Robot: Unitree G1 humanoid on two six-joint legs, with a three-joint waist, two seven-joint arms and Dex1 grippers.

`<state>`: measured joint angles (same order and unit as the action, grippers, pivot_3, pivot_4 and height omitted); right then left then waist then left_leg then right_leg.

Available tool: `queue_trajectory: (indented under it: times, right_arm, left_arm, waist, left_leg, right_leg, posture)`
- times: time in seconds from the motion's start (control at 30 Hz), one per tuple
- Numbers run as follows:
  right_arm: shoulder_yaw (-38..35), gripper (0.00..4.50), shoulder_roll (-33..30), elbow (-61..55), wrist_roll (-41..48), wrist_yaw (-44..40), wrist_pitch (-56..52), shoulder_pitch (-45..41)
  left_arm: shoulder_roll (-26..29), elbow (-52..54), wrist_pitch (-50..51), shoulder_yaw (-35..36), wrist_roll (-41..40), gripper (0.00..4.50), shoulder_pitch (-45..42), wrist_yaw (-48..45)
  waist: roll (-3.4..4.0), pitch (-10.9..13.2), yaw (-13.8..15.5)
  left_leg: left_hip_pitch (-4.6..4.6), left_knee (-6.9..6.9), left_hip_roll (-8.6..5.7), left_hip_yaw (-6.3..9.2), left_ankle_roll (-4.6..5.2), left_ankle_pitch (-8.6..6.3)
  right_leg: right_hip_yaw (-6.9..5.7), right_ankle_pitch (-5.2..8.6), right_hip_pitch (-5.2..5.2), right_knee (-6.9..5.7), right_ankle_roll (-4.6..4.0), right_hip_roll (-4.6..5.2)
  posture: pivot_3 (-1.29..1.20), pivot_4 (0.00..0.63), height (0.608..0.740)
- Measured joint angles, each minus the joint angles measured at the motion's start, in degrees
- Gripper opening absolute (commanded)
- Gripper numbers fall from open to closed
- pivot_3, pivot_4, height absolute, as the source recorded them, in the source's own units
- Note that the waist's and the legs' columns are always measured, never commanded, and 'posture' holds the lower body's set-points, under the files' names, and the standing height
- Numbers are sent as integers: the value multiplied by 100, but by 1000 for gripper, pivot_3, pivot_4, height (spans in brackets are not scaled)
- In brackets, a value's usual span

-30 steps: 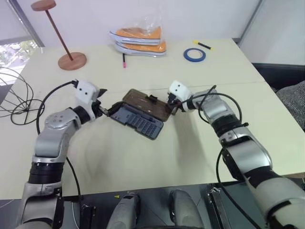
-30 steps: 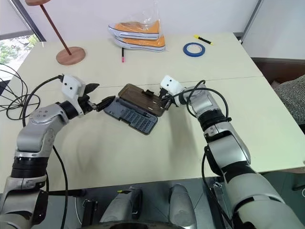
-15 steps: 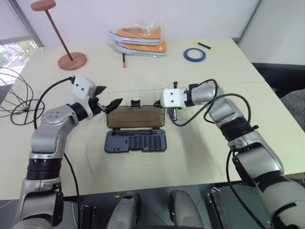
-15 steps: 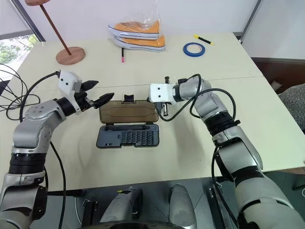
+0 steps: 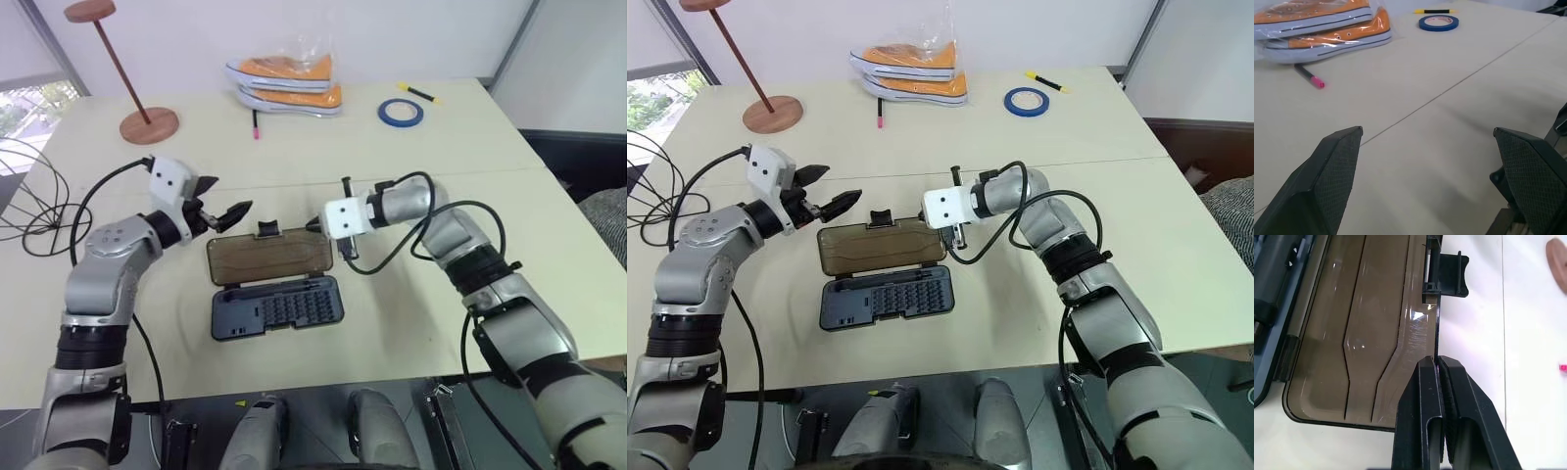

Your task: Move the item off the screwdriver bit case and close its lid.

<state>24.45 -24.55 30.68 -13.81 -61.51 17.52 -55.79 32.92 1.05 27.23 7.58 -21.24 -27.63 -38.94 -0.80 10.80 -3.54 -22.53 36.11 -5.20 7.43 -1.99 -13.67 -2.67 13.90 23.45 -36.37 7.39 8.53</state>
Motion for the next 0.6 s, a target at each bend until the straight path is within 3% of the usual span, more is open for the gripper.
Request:
queue_trajectory:
  times: [0.6]
  right_arm:
    - [77,11,-142,238,-282,87,165,-1]
  left_arm:
    - [-49,17,-13,-6,-20,4500,54,35]
  waist:
    - [0,0,116]
  left_leg:
    - [0,3,-2,0,-1,0]
  right_leg:
    - [0,0,-2,0,0,1]
  posture:
    - [0,150,740]
